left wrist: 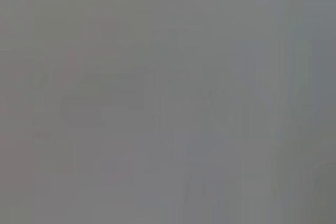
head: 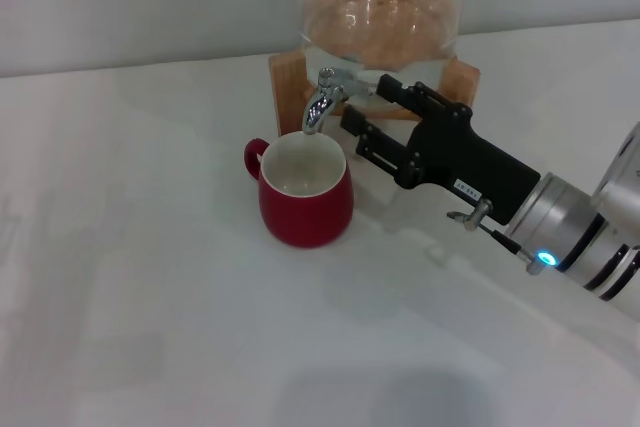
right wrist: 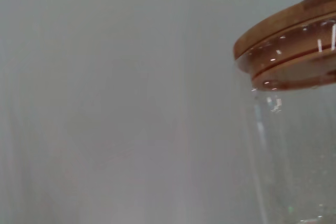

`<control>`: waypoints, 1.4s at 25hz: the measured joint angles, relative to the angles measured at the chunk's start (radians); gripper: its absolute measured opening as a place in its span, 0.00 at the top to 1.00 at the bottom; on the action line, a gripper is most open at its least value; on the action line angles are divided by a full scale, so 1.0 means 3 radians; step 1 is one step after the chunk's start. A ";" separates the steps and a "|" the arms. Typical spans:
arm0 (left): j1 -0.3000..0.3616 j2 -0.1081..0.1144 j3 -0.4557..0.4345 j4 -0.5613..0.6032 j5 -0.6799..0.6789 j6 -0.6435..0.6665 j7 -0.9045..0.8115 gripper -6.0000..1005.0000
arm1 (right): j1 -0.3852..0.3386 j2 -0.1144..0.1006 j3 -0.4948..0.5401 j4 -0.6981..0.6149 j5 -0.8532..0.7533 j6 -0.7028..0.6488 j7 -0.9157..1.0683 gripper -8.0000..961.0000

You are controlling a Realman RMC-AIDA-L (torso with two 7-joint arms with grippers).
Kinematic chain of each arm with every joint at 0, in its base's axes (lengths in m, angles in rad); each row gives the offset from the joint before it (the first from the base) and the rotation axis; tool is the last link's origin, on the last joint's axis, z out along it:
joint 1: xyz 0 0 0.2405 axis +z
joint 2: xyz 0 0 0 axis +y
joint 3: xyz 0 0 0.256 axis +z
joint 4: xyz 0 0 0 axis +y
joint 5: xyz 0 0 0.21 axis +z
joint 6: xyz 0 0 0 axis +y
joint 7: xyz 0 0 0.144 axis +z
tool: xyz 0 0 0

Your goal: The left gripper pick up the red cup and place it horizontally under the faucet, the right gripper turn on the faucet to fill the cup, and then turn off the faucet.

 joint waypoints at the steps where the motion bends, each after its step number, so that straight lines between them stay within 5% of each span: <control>1: -0.0002 0.0001 0.0000 0.0000 0.0000 0.0000 0.0000 0.12 | 0.0004 0.0000 0.0000 0.0002 -0.0003 0.0000 0.0001 0.31; 35: -0.0100 0.0004 0.0000 -0.0082 0.0000 0.0005 0.0000 0.12 | 0.0077 -0.0005 0.0014 0.0085 -0.0270 -0.0074 0.0177 0.31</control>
